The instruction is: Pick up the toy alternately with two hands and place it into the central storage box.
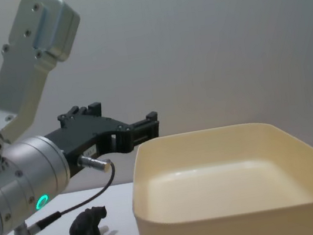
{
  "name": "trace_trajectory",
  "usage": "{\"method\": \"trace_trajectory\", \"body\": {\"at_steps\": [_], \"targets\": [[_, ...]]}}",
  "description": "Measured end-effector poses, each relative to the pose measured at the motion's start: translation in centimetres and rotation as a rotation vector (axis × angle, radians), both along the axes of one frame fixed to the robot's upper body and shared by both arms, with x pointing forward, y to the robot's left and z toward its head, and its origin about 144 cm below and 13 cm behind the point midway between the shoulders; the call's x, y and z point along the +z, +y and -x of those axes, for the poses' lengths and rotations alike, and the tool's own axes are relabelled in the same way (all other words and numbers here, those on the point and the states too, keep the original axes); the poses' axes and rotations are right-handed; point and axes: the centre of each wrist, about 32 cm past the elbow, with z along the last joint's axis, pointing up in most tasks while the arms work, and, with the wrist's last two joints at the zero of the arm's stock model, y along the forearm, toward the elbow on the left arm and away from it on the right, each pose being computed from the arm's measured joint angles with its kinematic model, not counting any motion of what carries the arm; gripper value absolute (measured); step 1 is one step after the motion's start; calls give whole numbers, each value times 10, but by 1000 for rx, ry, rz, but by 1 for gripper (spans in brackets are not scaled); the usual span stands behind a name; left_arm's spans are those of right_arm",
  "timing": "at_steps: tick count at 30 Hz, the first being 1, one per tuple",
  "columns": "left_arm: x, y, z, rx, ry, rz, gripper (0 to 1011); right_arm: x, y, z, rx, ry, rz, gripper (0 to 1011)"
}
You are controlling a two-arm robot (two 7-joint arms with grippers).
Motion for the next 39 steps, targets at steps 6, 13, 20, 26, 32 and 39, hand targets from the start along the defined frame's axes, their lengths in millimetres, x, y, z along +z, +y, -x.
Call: {"method": "trace_trajectory", "body": {"at_steps": [6, 13, 20, 26, 32, 39], "targets": [[0, 0, 0, 0, 0, 0, 1001, -1, 0, 0, -2, 1, 2, 311], [0, 0, 0, 0, 0, 0, 1001, 1, -3, 7, -34, -33, 14, 294], [0, 0, 0, 0, 0, 0, 1001, 7, -6, 16, -54, -100, 28, 294], [0, 0, 0, 0, 0, 0, 1001, 21, -7, 21, -50, -174, 20, 294], [0, 0, 0, 0, 0, 0, 1001, 35, -4, 20, -10, -221, -12, 294], [0, 0, 0, 0, 0, 0, 1001, 50, 5, 10, 60, -245, -61, 294]]}}
